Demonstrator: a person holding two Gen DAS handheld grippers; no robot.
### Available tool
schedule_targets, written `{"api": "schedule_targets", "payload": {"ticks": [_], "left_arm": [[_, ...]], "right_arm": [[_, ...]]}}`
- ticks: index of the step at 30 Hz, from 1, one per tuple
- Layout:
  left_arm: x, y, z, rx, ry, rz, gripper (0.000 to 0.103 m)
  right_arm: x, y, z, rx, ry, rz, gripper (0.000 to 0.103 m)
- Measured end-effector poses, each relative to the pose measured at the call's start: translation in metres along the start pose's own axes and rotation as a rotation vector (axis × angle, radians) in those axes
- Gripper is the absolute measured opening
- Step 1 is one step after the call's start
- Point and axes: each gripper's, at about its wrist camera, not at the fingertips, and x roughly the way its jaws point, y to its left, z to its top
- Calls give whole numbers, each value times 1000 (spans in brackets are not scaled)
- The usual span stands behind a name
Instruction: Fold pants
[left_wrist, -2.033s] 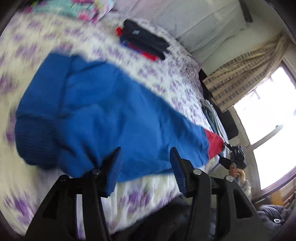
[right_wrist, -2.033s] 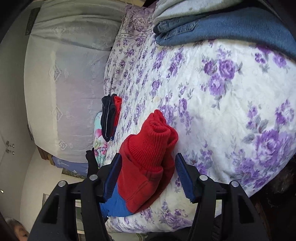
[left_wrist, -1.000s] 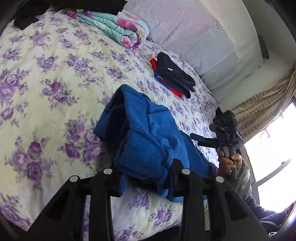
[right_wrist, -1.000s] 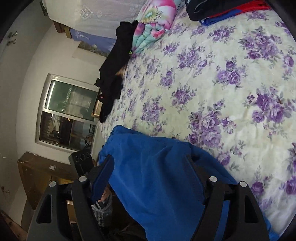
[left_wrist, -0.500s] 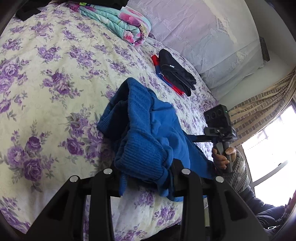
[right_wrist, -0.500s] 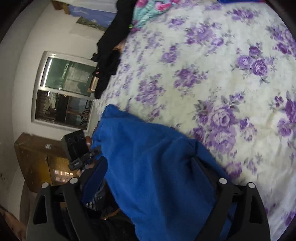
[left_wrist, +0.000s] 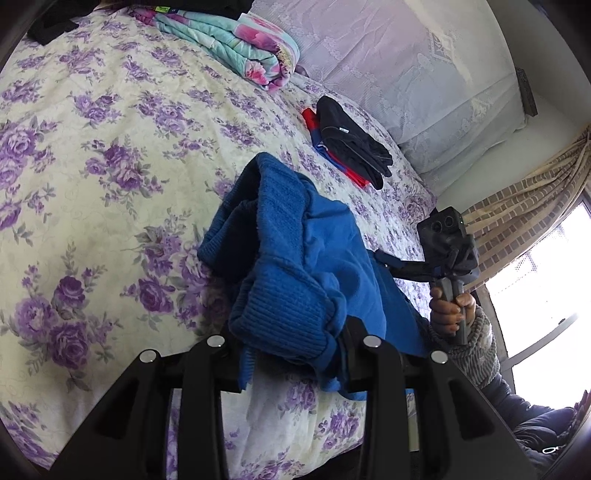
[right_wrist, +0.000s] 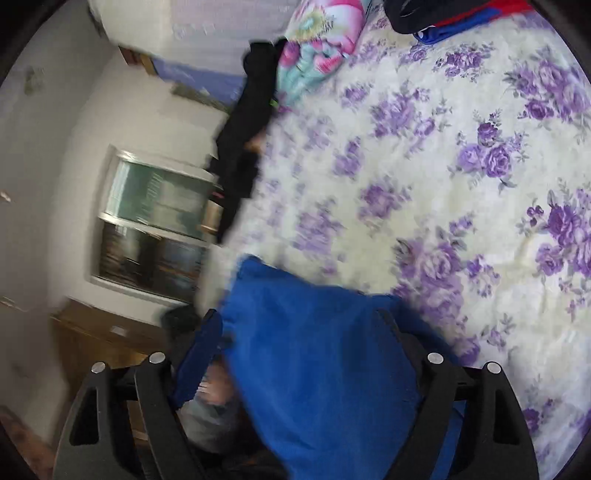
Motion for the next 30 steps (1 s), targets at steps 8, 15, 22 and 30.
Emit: {"api": "schedule_targets", "payload": {"ticks": [8,15,22,30], "left_arm": [[1,16,-4,-28,21,0,34],[-26,-13,-18,86,-13,105,37],[-10,-20,-4,140,-45,188,44],[-24,7,-13,73,-50,158,63]], "right_arm": [[-12,-37,7,62,-76,-231,31],[-30,25,-16,-162,-130,-308,38],[27,28,-21,-241,13,-498,9],[5,8,-14,-169,-19,-483,0]]}}
